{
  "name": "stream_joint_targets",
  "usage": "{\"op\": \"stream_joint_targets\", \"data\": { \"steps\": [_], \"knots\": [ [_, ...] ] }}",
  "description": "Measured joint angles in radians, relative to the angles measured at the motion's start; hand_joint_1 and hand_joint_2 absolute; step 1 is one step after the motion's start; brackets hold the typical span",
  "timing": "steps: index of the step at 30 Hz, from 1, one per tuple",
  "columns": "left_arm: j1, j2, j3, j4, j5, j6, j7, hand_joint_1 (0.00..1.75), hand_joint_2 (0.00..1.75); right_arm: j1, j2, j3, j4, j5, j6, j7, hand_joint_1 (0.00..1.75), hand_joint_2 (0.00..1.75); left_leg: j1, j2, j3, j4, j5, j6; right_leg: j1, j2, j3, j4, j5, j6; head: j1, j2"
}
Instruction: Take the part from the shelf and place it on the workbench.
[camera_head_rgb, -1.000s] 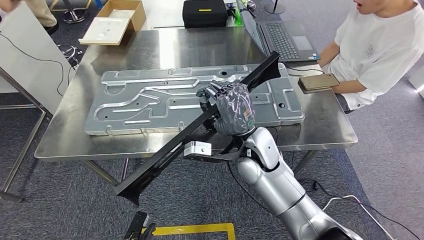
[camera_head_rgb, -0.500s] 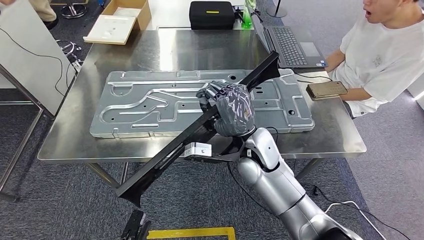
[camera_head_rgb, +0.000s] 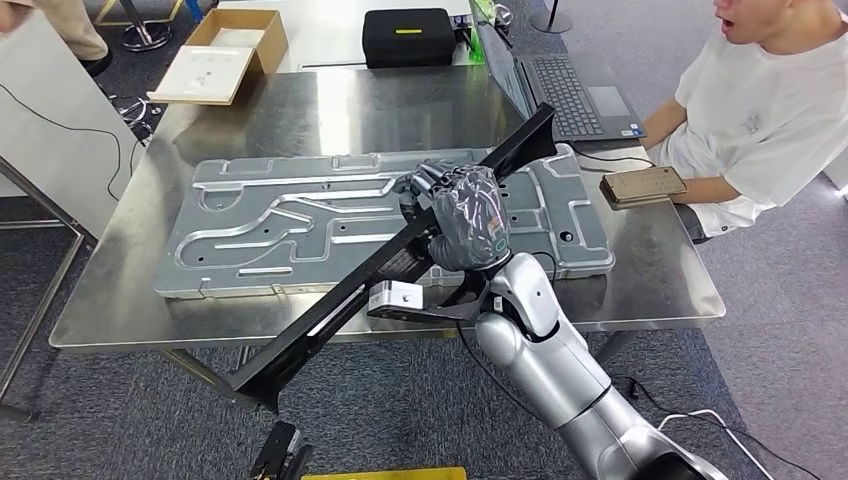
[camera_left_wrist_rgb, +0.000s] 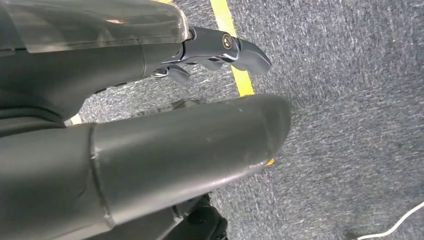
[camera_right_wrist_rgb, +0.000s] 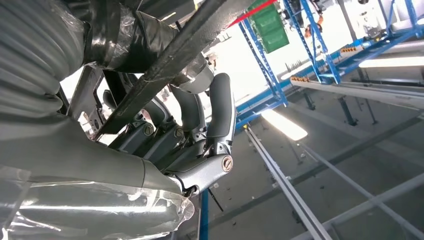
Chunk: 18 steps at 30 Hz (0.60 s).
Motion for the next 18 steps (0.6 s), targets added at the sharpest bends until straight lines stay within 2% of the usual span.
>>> {"op": "stream_joint_targets", "data": {
  "steps": [2,3,4,7,9,11,12,13,14,15,17,18],
  "knots": [
    [0.0,0.001,0.0,0.0,0.003,0.002,0.001,0.0,0.0,0.0,0.0,0.0,0.0,0.0,0.003,0.001,1.75,1.75,0.0,0.0,0.045,-0.127,0.089,0.006,0.0,0.002,0.017,0.004,-0.015,0.005,0.0,0.0],
    [-0.001,0.001,0.0,0.0,0.006,0.005,0.004,0.0,0.0,-0.001,0.0,0.0,0.001,0.0,0.008,0.003,1.75,1.75,-0.002,0.0,0.07,-0.188,0.115,0.01,0.002,0.004,0.022,0.007,-0.022,0.009,0.0,0.0],
    [-0.003,0.001,0.0,0.0,0.01,0.008,0.009,0.0,0.0,-0.003,0.0,0.0,0.002,-0.002,0.018,0.008,1.75,1.75,-0.003,-0.001,0.086,-0.226,0.127,0.014,0.004,0.004,0.024,0.008,-0.027,0.014,0.0,0.0],
    [-0.005,0.0,0.001,0.0,0.019,0.012,0.019,0.0,0.0,-0.016,-0.001,0.0,0.012,-0.03,0.07,0.033,1.75,1.75,-0.004,-0.003,0.093,-0.249,0.121,0.028,0.007,0.005,0.023,0.006,-0.032,0.028,0.0,0.0],
    [-0.005,0.0,0.001,0.0,0.023,0.011,0.019,0.0,0.0,-0.039,-0.002,-0.002,0.029,-0.086,0.134,0.049,1.75,1.75,-0.001,-0.004,0.098,-0.257,0.121,0.041,0.005,0.002,0.011,0.036,-0.053,0.038,0.001,0.0],
    [-0.006,-0.001,0.001,0.0,0.024,0.01,0.02,0.0,0.0,-0.075,-0.004,-0.005,0.061,-0.149,0.204,0.058,1.75,1.75,0.0,-0.004,0.101,-0.26,0.12,0.05,0.003,0.001,-0.041,0.138,-0.102,0.044,0.001,0.0],
    [-0.006,-0.001,0.001,0.0,0.024,0.009,0.02,0.0,0.0,-0.093,-0.006,-0.008,0.082,-0.175,0.234,0.06,1.75,1.75,-0.001,-0.004,0.102,-0.26,0.118,0.053,0.002,0.001,-0.08,0.206,-0.128,0.047,0.001,0.0],
    [-0.006,-0.001,0.001,0.0,0.023,0.008,0.021,0.0,0.0,-0.109,-0.009,-0.011,0.102,-0.197,0.262,0.06,1.75,1.75,-0.002,-0.005,0.102,-0.259,0.117,0.055,0.001,0.001,-0.114,0.26,-0.14,0.048,0.001,0.0],
    [-0.004,-0.001,0.001,0.0,0.023,0.006,0.022,0.0,0.0,-0.124,-0.013,-0.014,0.123,-0.215,0.288,0.06,1.75,1.75,-0.002,-0.006,0.103,-0.258,0.115,0.056,0.001,0.001,-0.136,0.287,-0.136,0.049,0.001,0.0],
    [-0.003,-0.001,0.001,0.0,0.022,0.004,0.023,0.0,0.0,-0.139,-0.016,-0.017,0.142,-0.232,0.317,0.059,1.75,1.75,-0.002,-0.007,0.105,-0.257,0.113,0.056,0.0,0.001,-0.141,0.277,-0.112,0.048,0.001,0.0],
    [-0.002,-0.003,0.001,0.0,0.02,-0.001,0.025,0.0,0.0,-0.179,-0.019,-0.02,0.182,-0.262,0.38,0.054,1.75,1.75,-0.002,-0.01,0.111,-0.255,0.107,0.052,0.001,0.001,-0.099,0.154,-0.029,0.041,0.001,0.0],
    [-0.002,-0.005,0.001,0.0,0.019,-0.004,0.025,0.0,0.0,-0.203,-0.021,-0.021,0.204,-0.275,0.41,0.051,1.75,1.75,-0.004,-0.01,0.112,-0.253,0.104,0.048,0.003,0.001,-0.072,0.087,0.002,0.036,0.001,0.0]
  ]
}}
